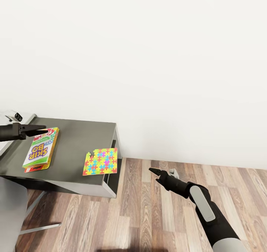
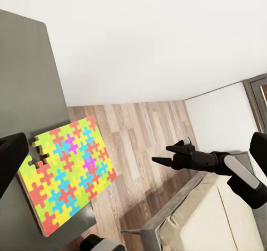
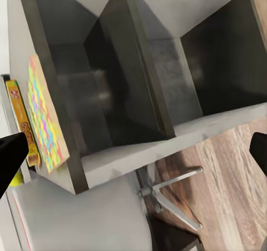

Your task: Put all the toys in the child's room - the three board games (two on the bed and one on the table), the two jigsaw puzzles on the table, and the tennis ball on the table - inside the toy box on the table in the child's room.

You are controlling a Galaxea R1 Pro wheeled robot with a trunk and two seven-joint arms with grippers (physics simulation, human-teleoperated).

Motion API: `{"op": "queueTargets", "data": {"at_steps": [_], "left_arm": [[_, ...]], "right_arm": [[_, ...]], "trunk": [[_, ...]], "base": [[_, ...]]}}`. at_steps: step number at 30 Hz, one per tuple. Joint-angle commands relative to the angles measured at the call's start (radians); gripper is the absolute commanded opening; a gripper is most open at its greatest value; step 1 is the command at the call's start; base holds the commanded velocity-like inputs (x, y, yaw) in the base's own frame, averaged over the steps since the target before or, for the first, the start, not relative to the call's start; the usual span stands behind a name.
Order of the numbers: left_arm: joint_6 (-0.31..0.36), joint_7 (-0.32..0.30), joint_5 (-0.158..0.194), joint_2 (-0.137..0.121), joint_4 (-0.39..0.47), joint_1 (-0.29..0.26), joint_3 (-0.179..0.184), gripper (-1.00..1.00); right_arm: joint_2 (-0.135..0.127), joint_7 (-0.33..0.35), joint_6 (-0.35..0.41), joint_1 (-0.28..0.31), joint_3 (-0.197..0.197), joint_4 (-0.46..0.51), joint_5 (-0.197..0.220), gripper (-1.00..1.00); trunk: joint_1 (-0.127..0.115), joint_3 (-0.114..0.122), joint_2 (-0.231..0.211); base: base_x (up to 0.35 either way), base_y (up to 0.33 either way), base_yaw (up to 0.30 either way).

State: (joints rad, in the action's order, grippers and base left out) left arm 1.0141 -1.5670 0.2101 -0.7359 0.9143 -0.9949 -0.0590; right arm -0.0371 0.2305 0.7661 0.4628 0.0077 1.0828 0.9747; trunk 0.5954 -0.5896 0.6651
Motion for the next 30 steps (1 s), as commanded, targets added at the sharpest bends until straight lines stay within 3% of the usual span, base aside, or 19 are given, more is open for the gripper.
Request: {"op": "queueTargets", "data": {"at_steps": [1,30], "left_arm": [[0.011,-0.004,0.000,0.000,0.000,-0.001,0.001,1.00],[0.011,-0.004,0.000,0.000,0.000,-0.001,0.001,1.00]], "right_arm": [[-0.003,0.003,0.002,0.000,0.000,0.000,0.001,1.00],[-0.004,0.037,0.002,0.000,0.000,-0.001,-0.007,1.00]], "trunk": [[0.000,-0.001,0.001],[0.000,-0.001,0.001]], "base": [[0.003,0.002,0.009],[0.031,0.021,0.001]]}}
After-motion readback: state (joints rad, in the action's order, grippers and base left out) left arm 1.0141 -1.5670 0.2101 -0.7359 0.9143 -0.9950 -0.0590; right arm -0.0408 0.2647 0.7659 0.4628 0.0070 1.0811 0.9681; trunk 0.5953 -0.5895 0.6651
